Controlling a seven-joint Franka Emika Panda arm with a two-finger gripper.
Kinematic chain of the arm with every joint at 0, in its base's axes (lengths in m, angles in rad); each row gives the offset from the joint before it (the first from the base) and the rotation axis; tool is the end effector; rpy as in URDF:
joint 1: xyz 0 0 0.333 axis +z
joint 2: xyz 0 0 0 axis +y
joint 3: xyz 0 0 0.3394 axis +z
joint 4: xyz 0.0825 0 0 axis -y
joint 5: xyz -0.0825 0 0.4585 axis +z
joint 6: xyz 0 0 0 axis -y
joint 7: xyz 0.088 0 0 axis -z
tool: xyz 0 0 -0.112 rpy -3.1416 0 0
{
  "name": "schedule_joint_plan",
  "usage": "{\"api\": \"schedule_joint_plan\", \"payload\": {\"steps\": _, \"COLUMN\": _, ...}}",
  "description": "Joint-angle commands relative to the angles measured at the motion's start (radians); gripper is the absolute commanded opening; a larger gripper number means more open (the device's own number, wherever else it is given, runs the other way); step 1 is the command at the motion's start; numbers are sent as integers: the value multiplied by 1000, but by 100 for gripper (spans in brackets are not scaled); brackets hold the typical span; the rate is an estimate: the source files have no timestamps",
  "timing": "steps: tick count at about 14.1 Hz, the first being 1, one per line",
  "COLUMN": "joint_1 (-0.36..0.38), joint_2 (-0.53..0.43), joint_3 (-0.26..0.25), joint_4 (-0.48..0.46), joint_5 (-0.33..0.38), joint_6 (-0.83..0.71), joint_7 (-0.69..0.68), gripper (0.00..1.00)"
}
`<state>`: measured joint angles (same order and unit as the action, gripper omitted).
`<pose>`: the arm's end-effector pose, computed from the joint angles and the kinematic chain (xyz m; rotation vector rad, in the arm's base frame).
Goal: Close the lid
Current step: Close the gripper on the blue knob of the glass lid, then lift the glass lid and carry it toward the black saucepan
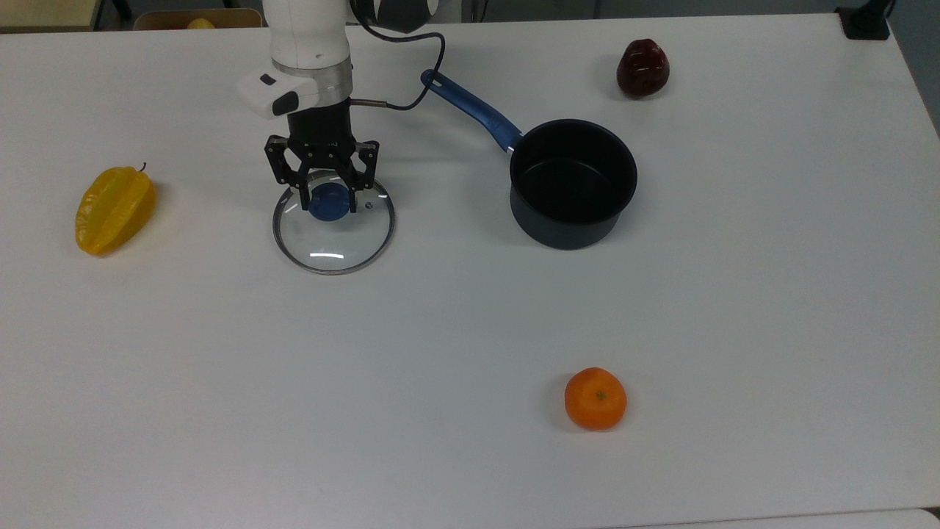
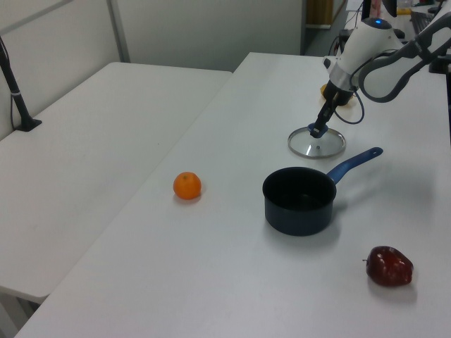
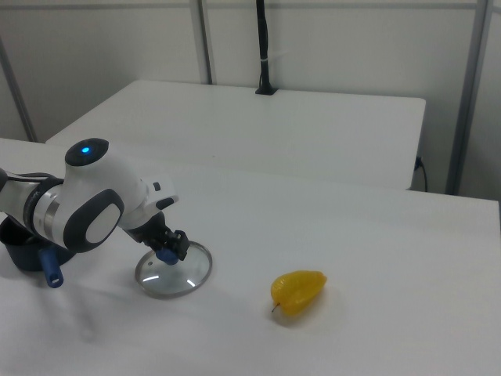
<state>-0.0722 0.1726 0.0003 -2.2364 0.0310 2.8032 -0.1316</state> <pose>0.6301 -0.0468 0.2979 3.0570 0.0497 0.6098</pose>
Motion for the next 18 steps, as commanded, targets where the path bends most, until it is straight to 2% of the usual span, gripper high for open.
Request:
{"api": "schedule_joint_plan", "payload": {"steps": 1, "joint_1": 14, "joint_2": -13, "joint_3": -6, "joint_4": 7, "joint_5": 15, "joint_6": 12, "joint_7": 50, "gripper": 38}}
{"api": "schedule_joint_plan", "payload": {"steps": 5, "joint_1": 5, "joint_2": -16, "joint_3": -6, "joint_4": 60, "joint_5": 15, "joint_6": -2, "joint_7": 82, "gripper": 38}}
{"api": "schedule_joint_plan", "payload": {"steps": 12, "joint_1": 22, "joint_2": -44, "joint_3": 9, "joint_4": 228, "joint_5": 3, "joint_6": -247, "joint_7": 95, "gripper": 38}}
{"api": "schedule_joint_plan", "payload": {"steps": 14, "joint_1": 96, "joint_2": -76, "joint_3": 10, "joint_4": 236, "joint_5": -9, "joint_6": -284, "joint_7": 150, "gripper": 38}}
{"api": "schedule_joint_plan", "payload": {"steps": 16, "joint_1": 185, "joint_2": -108, "joint_3": 12, "joint_4": 244, "joint_5": -89, "joint_6": -362, "joint_7": 257, "gripper": 38}}
{"api": "schedule_joint_plan", "payload": {"steps": 18, "joint_1": 251, "joint_2": -122, "joint_3": 18, "joint_4": 251, "joint_5": -124, "joint_6": -405, "joint_7": 340, "gripper": 38}}
